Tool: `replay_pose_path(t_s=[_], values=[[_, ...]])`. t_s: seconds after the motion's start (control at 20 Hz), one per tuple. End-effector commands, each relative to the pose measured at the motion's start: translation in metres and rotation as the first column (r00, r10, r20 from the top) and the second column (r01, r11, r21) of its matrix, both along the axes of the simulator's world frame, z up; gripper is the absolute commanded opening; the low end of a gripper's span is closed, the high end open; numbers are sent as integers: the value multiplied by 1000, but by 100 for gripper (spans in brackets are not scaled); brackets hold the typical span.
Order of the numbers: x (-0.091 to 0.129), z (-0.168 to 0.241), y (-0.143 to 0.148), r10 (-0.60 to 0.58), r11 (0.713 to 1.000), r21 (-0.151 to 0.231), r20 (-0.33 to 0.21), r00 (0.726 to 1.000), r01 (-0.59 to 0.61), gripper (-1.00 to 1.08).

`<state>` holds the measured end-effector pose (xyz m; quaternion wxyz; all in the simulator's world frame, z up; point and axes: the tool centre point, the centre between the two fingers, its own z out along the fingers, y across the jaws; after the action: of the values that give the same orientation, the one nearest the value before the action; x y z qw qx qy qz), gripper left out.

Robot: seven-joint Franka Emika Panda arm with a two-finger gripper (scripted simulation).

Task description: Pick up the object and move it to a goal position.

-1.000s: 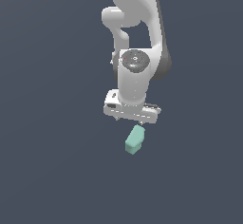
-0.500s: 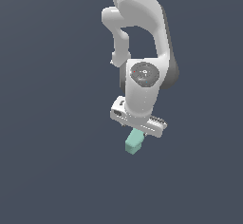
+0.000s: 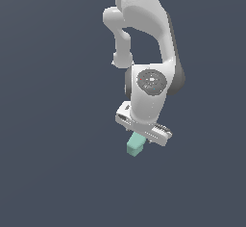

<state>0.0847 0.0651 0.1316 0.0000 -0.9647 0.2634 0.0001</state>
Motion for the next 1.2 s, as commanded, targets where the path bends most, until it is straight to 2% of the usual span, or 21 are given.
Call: replay_pose_path(t_s=[0.0, 0.3, 0.75, 1.05, 1.1, 1.15], values=[[1, -1, 1, -10, 1000, 0, 0, 1000, 10, 100], [1, -7, 1, -7, 1000, 0, 0, 1000, 7, 100], [0, -49, 1, -10, 1000, 0, 0, 1000, 10, 100], [1, -51, 1, -11, 1000, 0, 0, 1000, 11, 100], [1, -51, 1, -11, 1000, 0, 0, 1000, 11, -100], [1, -51, 1, -11, 1000, 0, 0, 1000, 11, -100]])
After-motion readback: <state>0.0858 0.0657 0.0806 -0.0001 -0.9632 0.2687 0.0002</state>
